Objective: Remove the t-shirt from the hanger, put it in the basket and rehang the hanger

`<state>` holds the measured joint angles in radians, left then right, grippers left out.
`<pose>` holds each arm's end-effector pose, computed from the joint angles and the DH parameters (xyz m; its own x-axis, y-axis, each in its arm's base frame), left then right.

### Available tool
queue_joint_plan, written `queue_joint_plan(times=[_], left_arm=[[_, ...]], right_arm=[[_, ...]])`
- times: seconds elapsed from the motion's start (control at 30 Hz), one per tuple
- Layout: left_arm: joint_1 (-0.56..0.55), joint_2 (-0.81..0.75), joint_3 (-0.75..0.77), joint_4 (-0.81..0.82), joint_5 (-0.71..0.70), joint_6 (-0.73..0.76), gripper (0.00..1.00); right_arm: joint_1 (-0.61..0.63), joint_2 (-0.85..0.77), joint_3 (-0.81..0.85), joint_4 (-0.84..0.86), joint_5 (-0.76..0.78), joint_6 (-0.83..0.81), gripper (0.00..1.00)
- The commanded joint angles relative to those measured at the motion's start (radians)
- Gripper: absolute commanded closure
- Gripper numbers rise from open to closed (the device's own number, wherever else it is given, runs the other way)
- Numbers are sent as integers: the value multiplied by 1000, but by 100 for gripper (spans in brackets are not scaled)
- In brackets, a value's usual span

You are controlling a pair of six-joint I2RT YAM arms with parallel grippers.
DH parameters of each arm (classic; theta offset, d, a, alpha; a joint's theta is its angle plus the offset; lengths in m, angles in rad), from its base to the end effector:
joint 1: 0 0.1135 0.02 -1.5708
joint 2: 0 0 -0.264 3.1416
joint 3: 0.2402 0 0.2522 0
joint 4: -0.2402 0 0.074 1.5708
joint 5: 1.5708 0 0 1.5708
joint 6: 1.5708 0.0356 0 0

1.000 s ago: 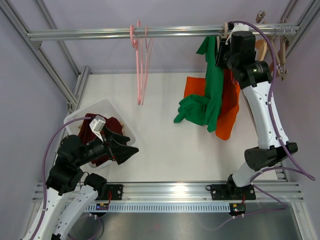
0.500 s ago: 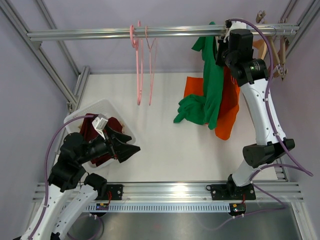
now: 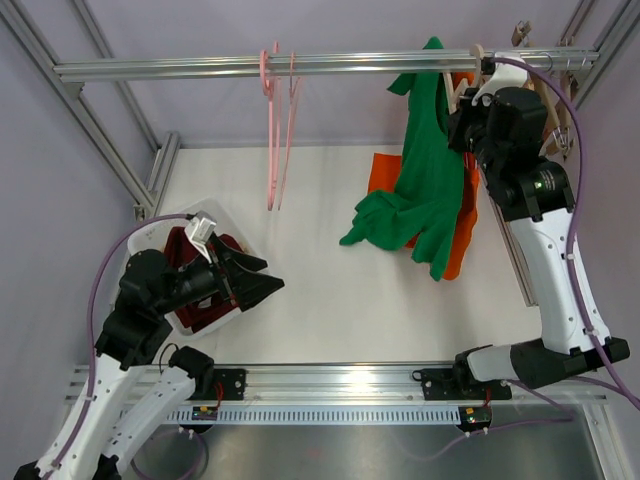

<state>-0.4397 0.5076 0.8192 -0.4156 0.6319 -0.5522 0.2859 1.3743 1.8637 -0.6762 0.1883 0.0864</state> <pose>0.0872 -0.0642 0.3634 -0.5390 -0.2142 -0.8146 0.6958 0.4319 -0.5739 0.2547 0.0679 0.5203 -0.1862 0.0336 -0.9819 -0.0848 0.9951 0.0502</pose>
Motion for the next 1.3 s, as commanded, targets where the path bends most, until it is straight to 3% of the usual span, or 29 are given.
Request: queue_joint_plan(times=[0.0,0.13,0.23,0.33,0.4,0.57,0.83,1.2,1.27], left_arm=[[-22,26,52,67,40,-34,1],[-85,54,89,96,14,-35,1],[-216,106,116,101,-81,-19,1],[-457,164,135,103,-266,24,1],[-651,219,149,113,-466,64,1],[-894,379,188,152,-798,104,1],[-1022,598,238,348,-893,112,1],[-1113,858,382,382,-1169,189,1],[-1113,888,382,406,-1193,195,7]], right_arm=[[38,-35,-44,162,-17,6,100],[106,-99,-159,193,43,27,100],[172,-165,-264,216,112,64,100],[226,-247,-385,239,197,111,100],[256,-317,-473,248,241,170,100],[301,-425,-600,291,241,289,100],[420,-457,-626,314,321,331,100],[473,-529,-620,283,320,365,100],[479,-541,-623,287,312,369,100]])
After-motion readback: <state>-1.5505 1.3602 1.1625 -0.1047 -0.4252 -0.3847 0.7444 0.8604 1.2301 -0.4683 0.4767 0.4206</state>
